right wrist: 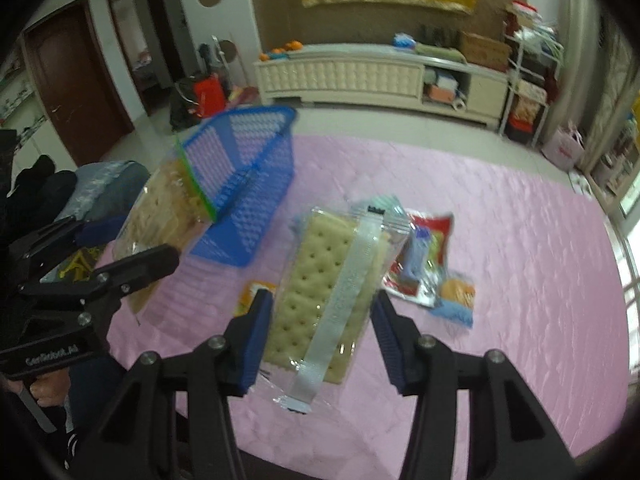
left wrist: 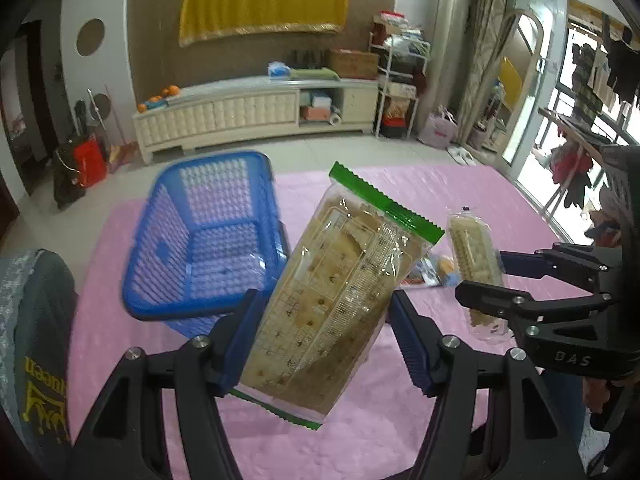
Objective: Organize snacks
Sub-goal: 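Close both tools on their cracker packs and lift them toward the blue basket, then open both tools over the blue basket, dropping both cracker packs inside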
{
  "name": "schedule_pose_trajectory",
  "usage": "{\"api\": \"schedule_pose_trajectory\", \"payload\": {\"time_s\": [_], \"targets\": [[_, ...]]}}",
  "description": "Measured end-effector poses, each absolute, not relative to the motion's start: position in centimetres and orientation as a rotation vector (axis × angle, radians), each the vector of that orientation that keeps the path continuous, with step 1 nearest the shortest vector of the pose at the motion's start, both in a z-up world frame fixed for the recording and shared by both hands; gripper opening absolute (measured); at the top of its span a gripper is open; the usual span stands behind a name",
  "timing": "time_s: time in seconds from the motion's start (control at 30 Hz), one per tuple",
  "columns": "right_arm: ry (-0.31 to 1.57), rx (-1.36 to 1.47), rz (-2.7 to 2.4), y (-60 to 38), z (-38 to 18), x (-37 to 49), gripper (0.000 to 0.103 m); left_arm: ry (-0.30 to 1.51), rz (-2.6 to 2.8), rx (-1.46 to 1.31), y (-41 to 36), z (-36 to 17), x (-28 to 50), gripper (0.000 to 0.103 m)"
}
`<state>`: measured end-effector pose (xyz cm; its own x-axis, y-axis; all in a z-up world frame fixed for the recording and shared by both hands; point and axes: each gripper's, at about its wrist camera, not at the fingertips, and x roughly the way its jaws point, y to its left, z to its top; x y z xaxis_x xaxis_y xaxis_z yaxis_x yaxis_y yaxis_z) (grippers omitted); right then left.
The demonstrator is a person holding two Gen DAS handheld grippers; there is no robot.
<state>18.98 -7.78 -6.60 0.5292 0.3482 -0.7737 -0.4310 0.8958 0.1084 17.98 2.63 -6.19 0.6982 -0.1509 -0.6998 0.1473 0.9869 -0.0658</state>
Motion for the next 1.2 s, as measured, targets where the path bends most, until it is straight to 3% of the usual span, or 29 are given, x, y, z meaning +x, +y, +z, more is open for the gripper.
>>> {"api": "schedule_pose_trajectory", "payload": {"time_s": [0.67, 1.2], "targets": [[0.846, -0.171, 0.674, 1.5, -2.0, 23.4, 0.055, 0.719, -0.021, -0.017, 12.0, -1.3, 20.8, 0.063], [0.979, -0.185, 0.730, 6.0, -7.0, 28.0, 0.055, 0.870, -0.041, -0.142, 15.9, -6.4, 27.3, 0.063]]}}
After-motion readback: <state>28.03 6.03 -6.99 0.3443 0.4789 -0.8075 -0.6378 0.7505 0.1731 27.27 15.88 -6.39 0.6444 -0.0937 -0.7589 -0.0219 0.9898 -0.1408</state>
